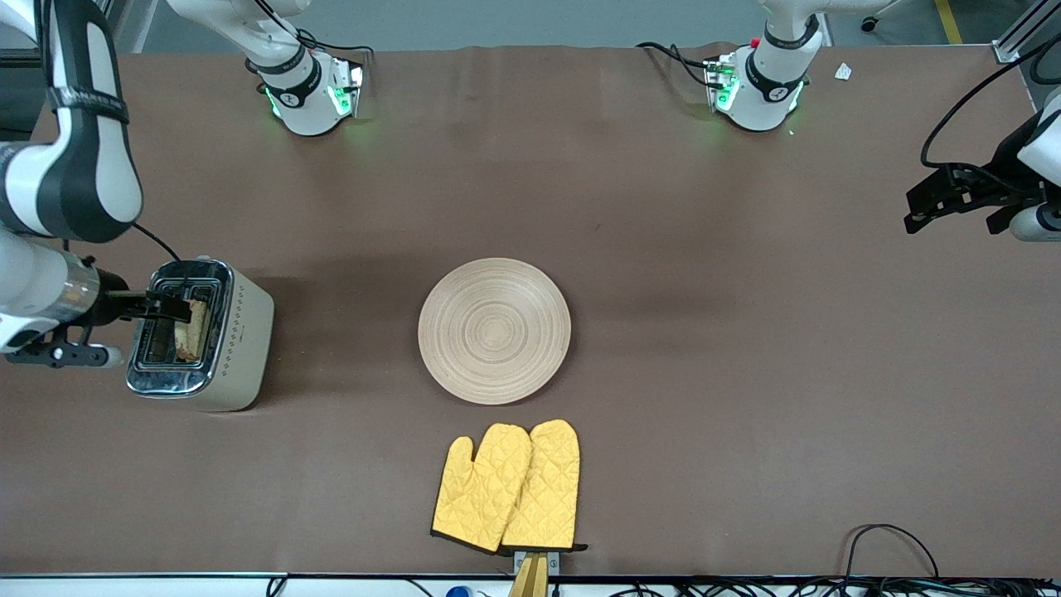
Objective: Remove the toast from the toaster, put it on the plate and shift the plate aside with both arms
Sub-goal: 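Reach the right gripper down to the bread slice in the toaster, then grasp the bread slice with the right gripper and lift it out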
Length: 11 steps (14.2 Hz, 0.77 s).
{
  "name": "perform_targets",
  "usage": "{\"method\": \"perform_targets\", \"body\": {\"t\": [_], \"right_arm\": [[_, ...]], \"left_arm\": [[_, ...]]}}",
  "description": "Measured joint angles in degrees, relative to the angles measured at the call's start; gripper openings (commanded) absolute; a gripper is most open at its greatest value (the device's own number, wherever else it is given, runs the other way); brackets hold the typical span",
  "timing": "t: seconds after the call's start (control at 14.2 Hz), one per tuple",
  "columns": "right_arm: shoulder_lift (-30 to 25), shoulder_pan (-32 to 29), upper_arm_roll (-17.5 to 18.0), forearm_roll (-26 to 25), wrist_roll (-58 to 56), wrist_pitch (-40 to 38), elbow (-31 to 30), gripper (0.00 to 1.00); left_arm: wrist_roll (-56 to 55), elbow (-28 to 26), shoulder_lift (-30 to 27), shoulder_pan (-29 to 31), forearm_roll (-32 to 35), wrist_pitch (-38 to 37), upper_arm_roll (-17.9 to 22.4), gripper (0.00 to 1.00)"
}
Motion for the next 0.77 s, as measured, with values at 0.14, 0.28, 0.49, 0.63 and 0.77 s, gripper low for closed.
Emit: {"method": "perform_targets", "body": {"t": [0.14,0.28,0.49,0.63,0.77], "right_arm": [[1.7,0.2,0.0,0.0,0.0,0.8,0.0,0.77],[2.9,0.2,0.0,0.0,0.0,1.0,0.0,0.64],[3.6,0.1,0.0,0.0,0.0,1.1,0.0,0.39],[3.9,0.1,-0.1,0.0,0.0,1.1,0.0,0.21],[4.0,0.1,-0.1,0.0,0.0,1.1,0.0,0.11]], "left_arm": [[0.0,0.0,0.0,0.0,-0.2,0.0,0.0,1.00],[0.0,0.0,0.0,0.0,-0.3,0.0,0.0,1.00],[0.0,0.0,0.0,0.0,-0.3,0.1,0.0,1.00],[0.0,0.0,0.1,0.0,-0.3,0.6,0.0,1.00],[0.0,0.0,0.7,0.0,-0.3,1.4,0.0,1.00]]}}
